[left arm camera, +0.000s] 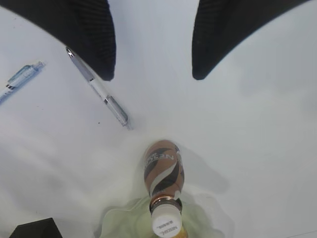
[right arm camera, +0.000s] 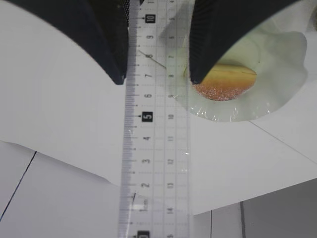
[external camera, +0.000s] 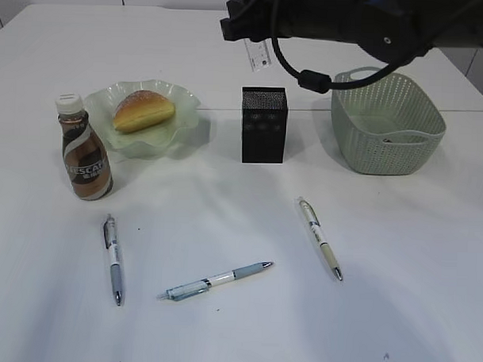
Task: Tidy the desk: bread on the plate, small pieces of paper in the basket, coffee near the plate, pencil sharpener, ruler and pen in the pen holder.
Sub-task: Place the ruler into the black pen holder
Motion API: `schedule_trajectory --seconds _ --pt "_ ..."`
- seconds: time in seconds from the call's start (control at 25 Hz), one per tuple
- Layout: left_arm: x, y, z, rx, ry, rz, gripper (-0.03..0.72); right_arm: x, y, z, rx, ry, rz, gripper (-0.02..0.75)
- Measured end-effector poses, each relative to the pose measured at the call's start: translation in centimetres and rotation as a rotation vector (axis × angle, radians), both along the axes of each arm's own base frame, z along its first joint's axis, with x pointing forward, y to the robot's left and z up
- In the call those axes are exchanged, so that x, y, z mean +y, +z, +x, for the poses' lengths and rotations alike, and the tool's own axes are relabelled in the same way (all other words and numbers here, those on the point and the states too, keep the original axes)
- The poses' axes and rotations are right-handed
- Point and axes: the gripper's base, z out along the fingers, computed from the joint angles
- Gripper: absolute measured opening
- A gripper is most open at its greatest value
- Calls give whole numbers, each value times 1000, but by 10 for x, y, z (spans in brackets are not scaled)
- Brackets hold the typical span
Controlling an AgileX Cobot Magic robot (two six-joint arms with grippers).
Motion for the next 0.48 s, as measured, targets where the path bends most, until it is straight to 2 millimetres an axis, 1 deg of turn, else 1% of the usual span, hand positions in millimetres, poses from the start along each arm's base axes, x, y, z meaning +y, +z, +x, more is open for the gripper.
schedule_trajectory --seconds 0.04,0.2,0.28,0.36,0.4,0.48 --pt "0 0 0 -2 0 0 348 -4 -7 7 -6 1 28 296" --pt "0 1 1 -16 1 -2 347 -14 -24 21 -5 -10 86 296" --pt "0 2 2 -30 2 -4 347 -16 -37 28 6 -10 90 296" --pt "0 3 3 -43 3 -7 347 -16 -45 31 -3 4 81 296" --pt "0 3 3 -51 3 -8 348 -15 -48 32 -3 8 82 296" --pt "0 4 4 -65 4 -10 347 -15 -48 32 -3 8 82 296"
